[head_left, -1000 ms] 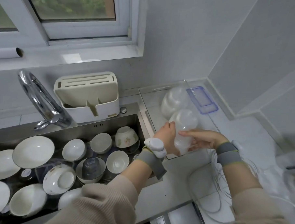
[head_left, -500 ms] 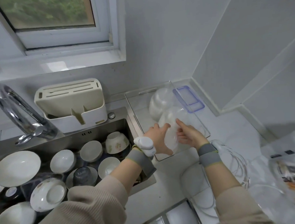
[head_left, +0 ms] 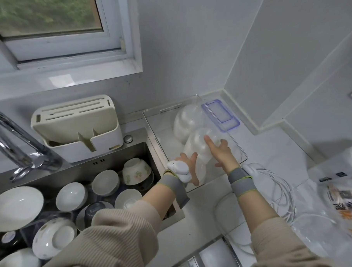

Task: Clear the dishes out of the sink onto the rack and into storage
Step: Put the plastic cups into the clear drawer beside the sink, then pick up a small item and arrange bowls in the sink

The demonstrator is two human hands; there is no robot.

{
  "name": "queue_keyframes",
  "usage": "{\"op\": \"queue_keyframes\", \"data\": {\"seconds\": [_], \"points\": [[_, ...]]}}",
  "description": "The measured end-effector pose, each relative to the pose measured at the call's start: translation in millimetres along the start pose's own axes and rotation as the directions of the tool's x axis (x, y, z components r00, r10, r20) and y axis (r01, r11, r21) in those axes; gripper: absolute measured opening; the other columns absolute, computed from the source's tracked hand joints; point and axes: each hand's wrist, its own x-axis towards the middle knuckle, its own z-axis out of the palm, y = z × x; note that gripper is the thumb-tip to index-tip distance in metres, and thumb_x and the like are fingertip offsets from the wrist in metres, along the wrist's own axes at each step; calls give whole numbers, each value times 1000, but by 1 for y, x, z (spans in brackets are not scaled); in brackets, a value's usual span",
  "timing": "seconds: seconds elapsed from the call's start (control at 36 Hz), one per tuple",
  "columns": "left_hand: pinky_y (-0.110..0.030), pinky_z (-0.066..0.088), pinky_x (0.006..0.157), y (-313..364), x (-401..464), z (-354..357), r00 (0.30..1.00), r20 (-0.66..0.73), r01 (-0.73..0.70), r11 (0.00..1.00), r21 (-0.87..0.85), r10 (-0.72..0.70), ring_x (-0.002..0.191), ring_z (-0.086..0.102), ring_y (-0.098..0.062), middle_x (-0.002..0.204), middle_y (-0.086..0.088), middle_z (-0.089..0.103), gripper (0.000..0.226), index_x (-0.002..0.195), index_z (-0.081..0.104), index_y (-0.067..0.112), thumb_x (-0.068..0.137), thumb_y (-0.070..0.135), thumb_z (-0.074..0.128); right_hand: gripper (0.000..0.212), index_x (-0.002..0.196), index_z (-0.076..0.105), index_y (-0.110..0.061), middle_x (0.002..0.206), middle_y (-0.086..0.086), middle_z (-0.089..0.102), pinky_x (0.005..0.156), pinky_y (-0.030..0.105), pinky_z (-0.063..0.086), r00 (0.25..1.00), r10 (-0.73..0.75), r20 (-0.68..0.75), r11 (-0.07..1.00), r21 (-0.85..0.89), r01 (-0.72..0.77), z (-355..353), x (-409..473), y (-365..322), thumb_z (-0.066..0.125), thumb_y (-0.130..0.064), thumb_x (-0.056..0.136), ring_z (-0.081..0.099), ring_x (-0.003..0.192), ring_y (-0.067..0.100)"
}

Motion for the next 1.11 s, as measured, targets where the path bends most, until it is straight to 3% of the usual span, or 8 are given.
{"op": "queue_keyframes", "data": {"seconds": [0.11, 0.19, 0.31, 0.39, 0.44, 0.78, 0.97, 1.11], "points": [[-48, 29, 112, 4, -5, 12, 990, -139, 23, 999, 41, -17, 144, 16, -35, 157, -21, 8, 111, 154, -6, 20, 79, 60, 66, 80, 149, 24, -10, 148, 19, 29, 107, 46, 38, 994, -75, -82, 997, -42, 72, 9, 0, -1, 50, -58, 90, 40, 130, 36], [-45, 14, 119, 0, -5, 15, 967, -255, -24, 997, -77, 4, 149, 1, -31, 161, -16, -1, 97, 154, -5, 12, 90, 59, 51, 73, 145, 27, -3, 143, 25, 32, 104, 40, 35, 987, -107, -120, 989, -113, 94, 15, -1, -3, 55, -46, 94, 40, 128, 39], [-38, 27, 113, -13, -6, 8, 898, -434, -163, 972, -169, 75, 146, 15, -25, 158, -11, 18, 70, 152, 17, 10, 97, 42, 46, 74, 146, 25, -1, 144, 24, 28, 105, 43, 34, 961, -154, -230, 979, -166, 117, 25, -7, -12, 59, -39, 93, 34, 130, 42], [-34, 35, 105, -28, -11, 1, 818, -573, -211, 955, -206, 58, 139, 29, -23, 151, -6, 32, 57, 146, 33, 13, 95, 31, 48, 64, 145, 29, -6, 147, 19, 27, 103, 43, 33, 842, -340, -418, 928, -294, 229, 39, -19, -22, 55, -34, 94, 31, 131, 36], [-34, 36, 105, -35, -12, -5, 785, -618, -227, 948, -224, 42, 135, 34, -24, 147, -6, 38, 53, 143, 38, 12, 94, 27, 49, 58, 144, 33, -9, 147, 16, 30, 106, 43, 32, 769, -454, -450, 873, -398, 283, 47, -26, -28, 53, -29, 92, 32, 131, 33], [-36, 36, 100, -103, -44, -5, 701, -709, -185, 939, -288, -79, 125, 41, -30, 133, -11, 48, 44, 133, 50, 9, 90, 16, 54, 43, 126, 54, -11, 139, 13, 42, 109, 47, 30, 669, -722, -177, 638, -545, 544, 128, -65, -60, 53, -10, 82, 39, 129, 30], [-32, 33, 104, -154, -64, 28, 740, -653, -20, 966, -259, -160, 128, 38, -22, 138, -2, 45, 47, 136, 44, 17, 91, 30, 51, 37, 119, 59, -10, 134, 13, 46, 107, 38, 34, 570, -821, 41, 453, -563, 692, 182, -89, -59, 50, -8, 83, 43, 125, 28], [-33, 32, 104, -193, -91, 64, 730, -618, 41, 921, -387, -292, 122, 44, -25, 130, -8, 52, 40, 128, 53, 11, 89, 19, 55, 33, 121, 57, -11, 128, 9, 49, 101, 33, 42, 541, -806, 241, 386, -480, 788, 236, -108, -37, 51, -8, 88, 47, 118, 22]]}}
